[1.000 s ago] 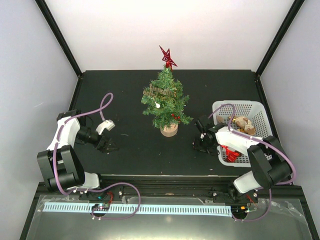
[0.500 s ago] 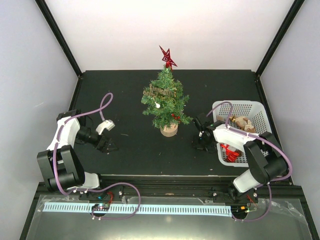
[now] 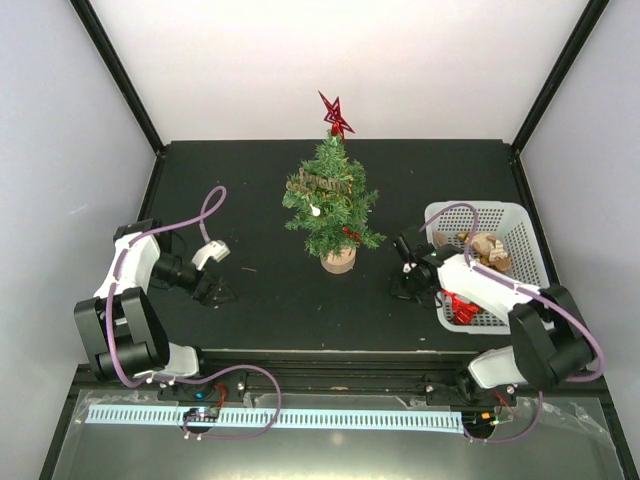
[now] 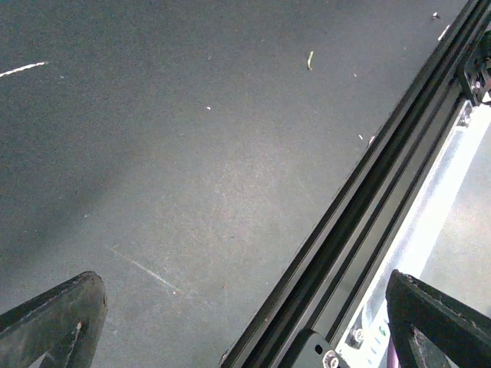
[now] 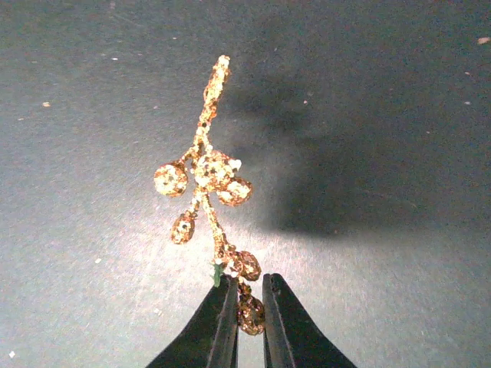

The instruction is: Decorate the small christmas tree

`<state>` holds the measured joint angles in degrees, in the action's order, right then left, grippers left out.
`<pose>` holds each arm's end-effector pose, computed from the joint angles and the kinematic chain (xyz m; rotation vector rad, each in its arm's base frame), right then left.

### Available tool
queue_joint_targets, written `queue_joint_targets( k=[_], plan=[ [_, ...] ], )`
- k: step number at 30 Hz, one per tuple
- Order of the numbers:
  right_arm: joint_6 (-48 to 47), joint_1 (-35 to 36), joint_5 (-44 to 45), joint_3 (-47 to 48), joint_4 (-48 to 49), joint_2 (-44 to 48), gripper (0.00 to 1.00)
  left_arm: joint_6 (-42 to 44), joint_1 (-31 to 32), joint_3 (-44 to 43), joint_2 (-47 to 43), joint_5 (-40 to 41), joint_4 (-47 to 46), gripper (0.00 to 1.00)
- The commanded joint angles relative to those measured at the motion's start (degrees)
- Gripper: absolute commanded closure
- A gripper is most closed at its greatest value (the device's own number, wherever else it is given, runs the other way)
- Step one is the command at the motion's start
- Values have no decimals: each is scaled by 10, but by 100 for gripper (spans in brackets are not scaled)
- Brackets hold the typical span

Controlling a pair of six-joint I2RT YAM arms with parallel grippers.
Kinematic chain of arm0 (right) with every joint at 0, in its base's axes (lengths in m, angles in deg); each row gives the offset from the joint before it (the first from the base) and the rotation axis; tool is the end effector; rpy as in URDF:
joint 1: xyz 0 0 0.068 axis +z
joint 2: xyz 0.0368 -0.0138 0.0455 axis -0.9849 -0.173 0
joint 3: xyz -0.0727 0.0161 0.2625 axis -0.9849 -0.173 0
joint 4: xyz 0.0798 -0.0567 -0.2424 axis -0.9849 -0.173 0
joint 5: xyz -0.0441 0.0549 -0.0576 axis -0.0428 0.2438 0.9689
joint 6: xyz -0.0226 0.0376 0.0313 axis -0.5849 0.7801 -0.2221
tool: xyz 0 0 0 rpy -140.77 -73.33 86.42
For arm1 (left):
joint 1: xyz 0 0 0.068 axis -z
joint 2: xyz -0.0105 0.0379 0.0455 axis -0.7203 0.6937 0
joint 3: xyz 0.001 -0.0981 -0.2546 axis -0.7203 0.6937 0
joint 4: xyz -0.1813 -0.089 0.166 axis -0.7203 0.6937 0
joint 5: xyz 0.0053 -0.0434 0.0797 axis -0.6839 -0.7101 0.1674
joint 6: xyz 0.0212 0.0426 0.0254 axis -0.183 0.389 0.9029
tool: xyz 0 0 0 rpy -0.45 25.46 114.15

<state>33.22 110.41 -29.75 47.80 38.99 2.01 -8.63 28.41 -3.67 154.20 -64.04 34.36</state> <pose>0.2038 0.1218 0.1649 0.1746 2.9691 0.2682 0.1917 0.0368 0.2242 0.8098 2.6092 -1.0068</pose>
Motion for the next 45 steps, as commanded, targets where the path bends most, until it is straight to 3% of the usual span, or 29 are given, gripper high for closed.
queue_joint_targets(
  k=[1,12,20,26,32,45],
  plan=[
    [-10,-3,8,-7,-37,53,88,30,-4,-8,-1,-23,22,1],
    [-38,-2,-16,28,-201,263,87,35,1,-78,-4,-54,74,1],
    [-98,15,-34,194,-294,321,88,34,9,-65,8,-48,67,1],
    [-86,140,23,326,-331,262,88,24,21,-64,7,-44,59,1],
    [-69,296,68,438,-346,133,89,21,24,-60,2,-40,55,1],
    [-121,323,94,634,-397,-60,89,25,23,-31,-20,-29,39,1]
  ],
)
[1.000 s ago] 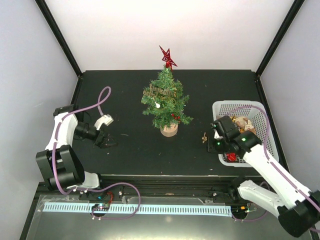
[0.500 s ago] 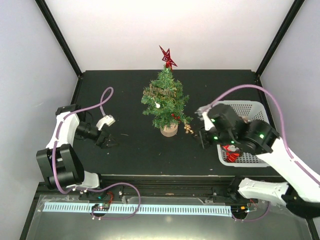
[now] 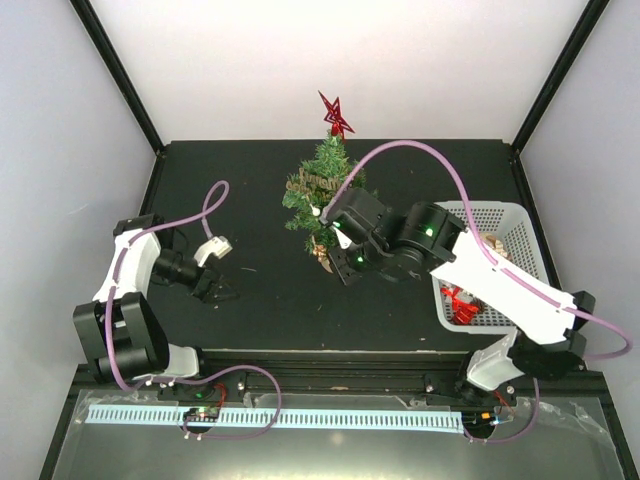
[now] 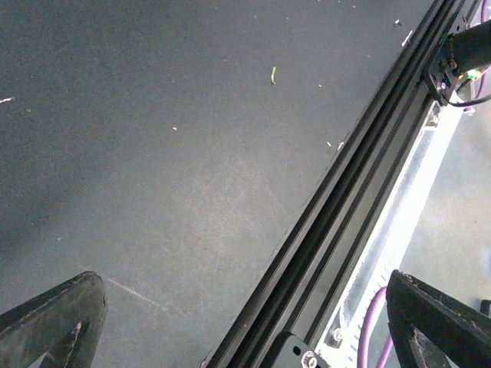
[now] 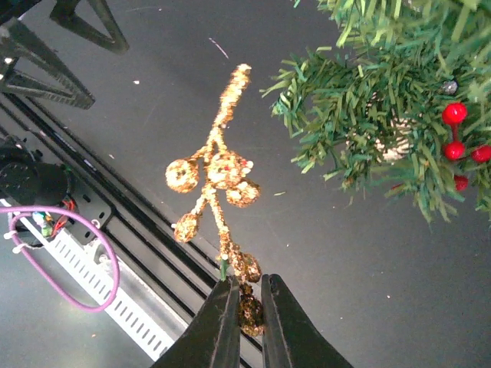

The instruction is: Decorate the small christmas tree

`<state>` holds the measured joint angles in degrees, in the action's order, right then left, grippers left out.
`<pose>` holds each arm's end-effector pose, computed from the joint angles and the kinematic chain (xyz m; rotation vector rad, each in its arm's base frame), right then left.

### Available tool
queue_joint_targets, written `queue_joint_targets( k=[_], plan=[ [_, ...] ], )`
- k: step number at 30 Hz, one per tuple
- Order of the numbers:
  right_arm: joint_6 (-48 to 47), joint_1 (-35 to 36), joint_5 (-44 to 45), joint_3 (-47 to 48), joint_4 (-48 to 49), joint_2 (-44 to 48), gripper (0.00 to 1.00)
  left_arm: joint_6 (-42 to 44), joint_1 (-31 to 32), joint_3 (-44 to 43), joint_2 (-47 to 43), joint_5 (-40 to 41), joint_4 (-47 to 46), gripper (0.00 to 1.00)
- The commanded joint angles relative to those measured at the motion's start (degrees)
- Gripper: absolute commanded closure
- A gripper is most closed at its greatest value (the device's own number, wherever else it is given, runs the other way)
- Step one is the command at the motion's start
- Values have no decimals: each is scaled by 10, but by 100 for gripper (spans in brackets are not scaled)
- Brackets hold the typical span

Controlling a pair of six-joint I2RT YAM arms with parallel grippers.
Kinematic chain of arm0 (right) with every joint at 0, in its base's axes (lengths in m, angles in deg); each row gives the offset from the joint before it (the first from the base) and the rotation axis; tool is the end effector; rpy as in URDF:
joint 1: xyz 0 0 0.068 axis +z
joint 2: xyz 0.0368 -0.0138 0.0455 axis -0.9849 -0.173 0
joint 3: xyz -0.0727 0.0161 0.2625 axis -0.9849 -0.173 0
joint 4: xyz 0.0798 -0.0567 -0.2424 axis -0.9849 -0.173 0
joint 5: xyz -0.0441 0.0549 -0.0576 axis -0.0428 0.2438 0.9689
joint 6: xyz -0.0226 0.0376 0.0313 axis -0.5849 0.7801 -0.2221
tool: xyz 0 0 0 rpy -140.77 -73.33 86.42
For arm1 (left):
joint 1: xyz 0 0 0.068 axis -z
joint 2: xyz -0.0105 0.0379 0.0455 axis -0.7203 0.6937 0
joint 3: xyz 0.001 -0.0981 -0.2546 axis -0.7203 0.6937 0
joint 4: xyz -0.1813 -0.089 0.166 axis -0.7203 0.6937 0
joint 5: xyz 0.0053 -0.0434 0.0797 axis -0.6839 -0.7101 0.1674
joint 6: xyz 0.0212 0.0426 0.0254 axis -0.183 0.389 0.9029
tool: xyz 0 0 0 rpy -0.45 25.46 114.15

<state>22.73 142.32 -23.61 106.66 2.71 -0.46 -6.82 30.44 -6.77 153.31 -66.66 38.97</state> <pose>0.1258 0.2356 0.4191 -0.7861 2.5324 0.5141 0.1914 0.0284 0.2421 0.8701 2.5489 -1.0578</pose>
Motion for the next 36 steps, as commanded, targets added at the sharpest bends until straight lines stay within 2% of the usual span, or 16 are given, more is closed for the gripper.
queue_joint_targets(
  k=[1,11,18,25,36],
  plan=[
    [-13,4,37,57,-39,-46,89,8,2,1,-11,-3,-8,1],
    [2,4,101,59,-22,-96,90,12,2,4,-13,-4,-8,1],
    [4,5,173,-17,46,-59,91,16,1,4,-10,-5,-5,1],
    [-24,20,191,-55,73,-41,91,19,0,5,-1,-6,-4,1],
    [-50,55,237,-29,77,-69,91,22,0,5,1,-8,-2,1]
  ],
)
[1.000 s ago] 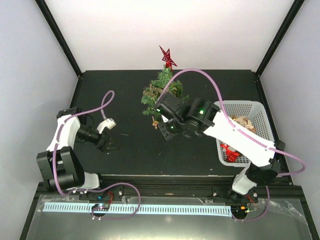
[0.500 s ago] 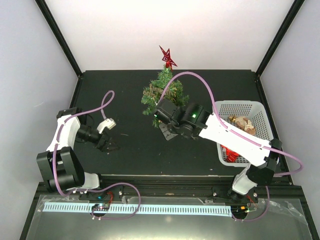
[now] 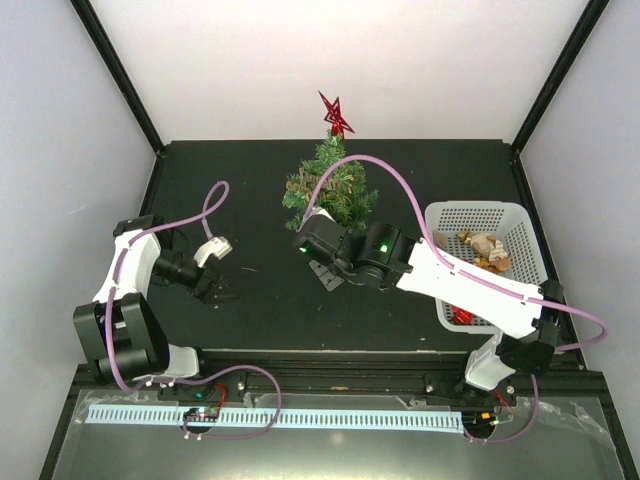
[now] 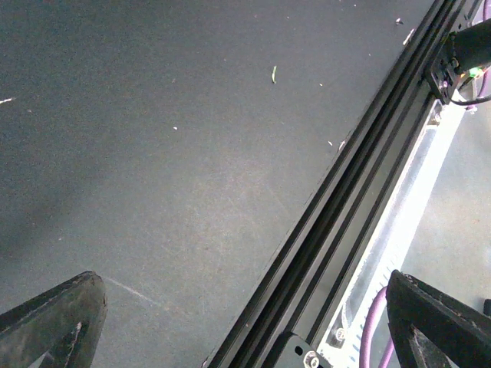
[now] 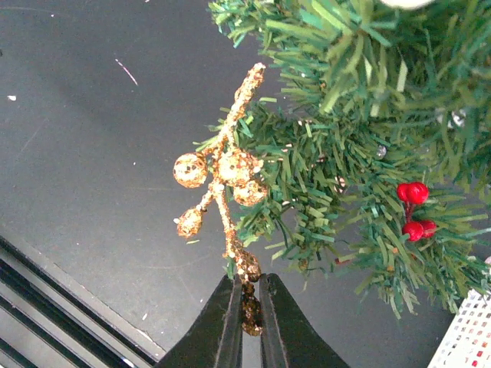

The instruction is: Decorate the small christmas tree

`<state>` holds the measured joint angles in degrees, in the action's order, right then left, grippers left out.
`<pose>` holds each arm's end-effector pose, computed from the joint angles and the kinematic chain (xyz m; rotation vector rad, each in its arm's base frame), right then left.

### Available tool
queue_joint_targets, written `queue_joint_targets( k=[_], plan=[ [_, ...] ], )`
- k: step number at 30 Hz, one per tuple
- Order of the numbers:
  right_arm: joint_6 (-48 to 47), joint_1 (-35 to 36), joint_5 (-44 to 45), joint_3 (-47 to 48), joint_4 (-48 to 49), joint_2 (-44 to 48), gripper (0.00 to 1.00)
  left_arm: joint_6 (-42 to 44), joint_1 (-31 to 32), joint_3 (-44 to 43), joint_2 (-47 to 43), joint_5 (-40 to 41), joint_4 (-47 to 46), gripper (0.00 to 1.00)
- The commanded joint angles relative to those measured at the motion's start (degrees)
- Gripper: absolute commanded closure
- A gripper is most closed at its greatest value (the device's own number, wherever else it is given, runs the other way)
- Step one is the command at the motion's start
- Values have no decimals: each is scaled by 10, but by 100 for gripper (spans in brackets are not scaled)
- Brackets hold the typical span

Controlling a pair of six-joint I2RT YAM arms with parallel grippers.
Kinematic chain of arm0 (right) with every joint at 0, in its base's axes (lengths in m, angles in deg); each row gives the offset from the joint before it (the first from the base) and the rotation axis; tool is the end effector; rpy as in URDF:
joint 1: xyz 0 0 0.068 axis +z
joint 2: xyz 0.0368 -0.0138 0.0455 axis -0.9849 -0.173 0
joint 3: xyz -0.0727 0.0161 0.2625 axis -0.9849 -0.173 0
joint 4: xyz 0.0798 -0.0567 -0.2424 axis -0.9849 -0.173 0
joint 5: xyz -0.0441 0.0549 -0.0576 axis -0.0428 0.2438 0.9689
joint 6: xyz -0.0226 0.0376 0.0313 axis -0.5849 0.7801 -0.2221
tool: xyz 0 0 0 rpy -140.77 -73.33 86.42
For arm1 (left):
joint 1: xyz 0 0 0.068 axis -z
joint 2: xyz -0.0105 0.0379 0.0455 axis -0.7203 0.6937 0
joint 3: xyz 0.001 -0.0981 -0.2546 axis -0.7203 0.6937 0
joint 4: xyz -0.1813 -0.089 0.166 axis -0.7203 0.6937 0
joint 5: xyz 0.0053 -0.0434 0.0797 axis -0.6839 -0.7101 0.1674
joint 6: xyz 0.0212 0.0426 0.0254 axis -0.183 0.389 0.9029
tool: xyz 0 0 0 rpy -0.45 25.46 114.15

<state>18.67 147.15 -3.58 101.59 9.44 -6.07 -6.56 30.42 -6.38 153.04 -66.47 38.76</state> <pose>0.1319 0.2769 0.3770 -0.8208 2.3722 0.1097 0.1903 0.0282 0.2412 0.8773 2.5478 -1.0520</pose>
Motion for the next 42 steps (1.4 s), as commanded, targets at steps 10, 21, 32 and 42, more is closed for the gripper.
queue_joint_targets(
  k=[10,21,32,42],
  plan=[
    [13,6,76,80,-27,-72,90,25,-7,1,0,-12,3,1],
    [61,5,141,98,-61,-95,89,44,-17,-1,10,-21,17,1],
    [76,0,143,97,-61,-105,82,53,-22,-2,15,-24,24,1],
    [84,-2,148,104,-63,-88,73,56,-28,-1,20,-25,27,1]
  ],
)
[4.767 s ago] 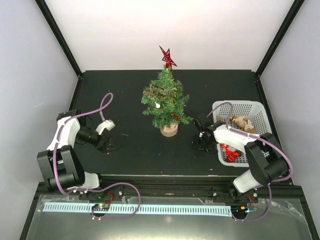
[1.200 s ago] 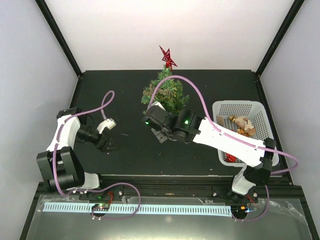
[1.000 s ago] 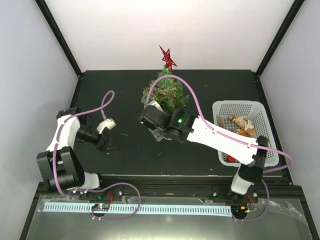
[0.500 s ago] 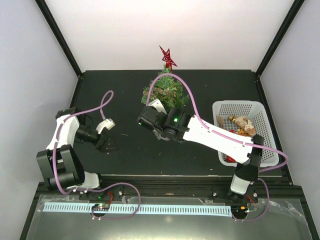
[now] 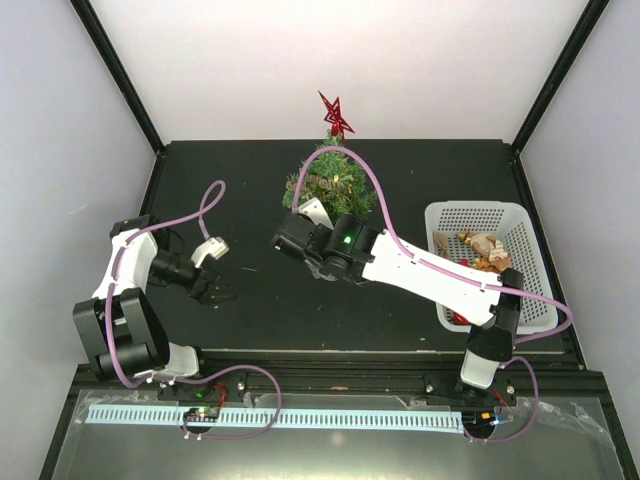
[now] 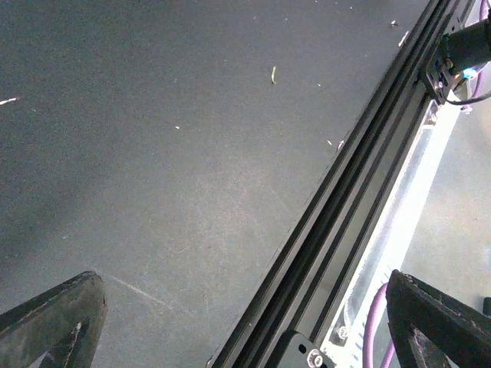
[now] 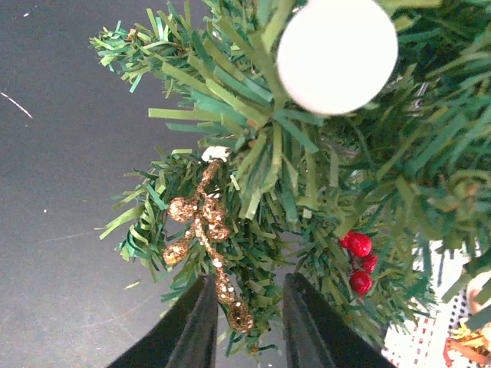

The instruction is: Decorate the small christmas tree

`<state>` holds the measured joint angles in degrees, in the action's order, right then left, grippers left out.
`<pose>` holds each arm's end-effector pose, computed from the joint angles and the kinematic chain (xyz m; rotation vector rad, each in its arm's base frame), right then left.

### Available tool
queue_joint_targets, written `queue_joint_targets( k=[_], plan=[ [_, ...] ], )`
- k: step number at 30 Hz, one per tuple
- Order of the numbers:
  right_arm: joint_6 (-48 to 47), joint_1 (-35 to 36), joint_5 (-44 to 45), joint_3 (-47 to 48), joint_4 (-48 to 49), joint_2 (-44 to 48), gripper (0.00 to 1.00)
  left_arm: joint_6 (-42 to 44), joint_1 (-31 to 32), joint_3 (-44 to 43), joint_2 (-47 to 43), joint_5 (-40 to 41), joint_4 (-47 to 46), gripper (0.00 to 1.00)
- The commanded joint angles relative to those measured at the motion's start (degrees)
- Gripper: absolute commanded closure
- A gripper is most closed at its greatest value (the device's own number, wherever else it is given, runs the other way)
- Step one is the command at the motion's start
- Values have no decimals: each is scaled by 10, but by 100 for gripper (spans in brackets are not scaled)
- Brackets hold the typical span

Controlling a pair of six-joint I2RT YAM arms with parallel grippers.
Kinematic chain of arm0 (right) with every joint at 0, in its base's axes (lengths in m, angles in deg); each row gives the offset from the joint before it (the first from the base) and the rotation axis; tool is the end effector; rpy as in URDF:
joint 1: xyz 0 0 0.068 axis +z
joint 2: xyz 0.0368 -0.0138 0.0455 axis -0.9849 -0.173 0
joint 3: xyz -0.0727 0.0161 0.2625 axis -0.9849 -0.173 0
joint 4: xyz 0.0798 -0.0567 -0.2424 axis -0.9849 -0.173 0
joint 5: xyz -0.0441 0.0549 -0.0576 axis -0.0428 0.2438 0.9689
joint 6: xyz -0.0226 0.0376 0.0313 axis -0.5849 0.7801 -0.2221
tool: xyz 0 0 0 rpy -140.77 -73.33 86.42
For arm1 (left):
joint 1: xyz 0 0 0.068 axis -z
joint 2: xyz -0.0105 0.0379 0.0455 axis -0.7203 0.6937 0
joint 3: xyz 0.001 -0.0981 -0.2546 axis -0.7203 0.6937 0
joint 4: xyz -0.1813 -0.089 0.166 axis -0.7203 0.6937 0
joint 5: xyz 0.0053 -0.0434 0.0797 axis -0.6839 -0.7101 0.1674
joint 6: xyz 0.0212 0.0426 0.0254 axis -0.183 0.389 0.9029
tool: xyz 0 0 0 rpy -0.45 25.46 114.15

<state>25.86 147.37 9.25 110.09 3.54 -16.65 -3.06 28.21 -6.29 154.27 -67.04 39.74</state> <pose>0.1515 0.3087 0.3613 -0.6377 2.3551 -0.1684 0.1900 0.0355 0.2379 0.8764 2.5257 -1.0712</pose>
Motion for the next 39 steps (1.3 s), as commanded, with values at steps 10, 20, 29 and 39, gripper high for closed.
queue_joint_targets(
  k=[10,20,29,39],
  plan=[
    [-18,-5,-32,-26,38,142,42,21,-6,-3,10,-19,16,1],
    [38,-2,-27,-146,78,350,31,0,-7,-15,2,-15,13,1],
    [106,-51,-29,-52,-60,325,27,-117,-3,-256,-55,-76,48,1],
    [132,-57,-8,16,-104,395,0,-208,34,-409,-117,-98,49,1]
  ],
)
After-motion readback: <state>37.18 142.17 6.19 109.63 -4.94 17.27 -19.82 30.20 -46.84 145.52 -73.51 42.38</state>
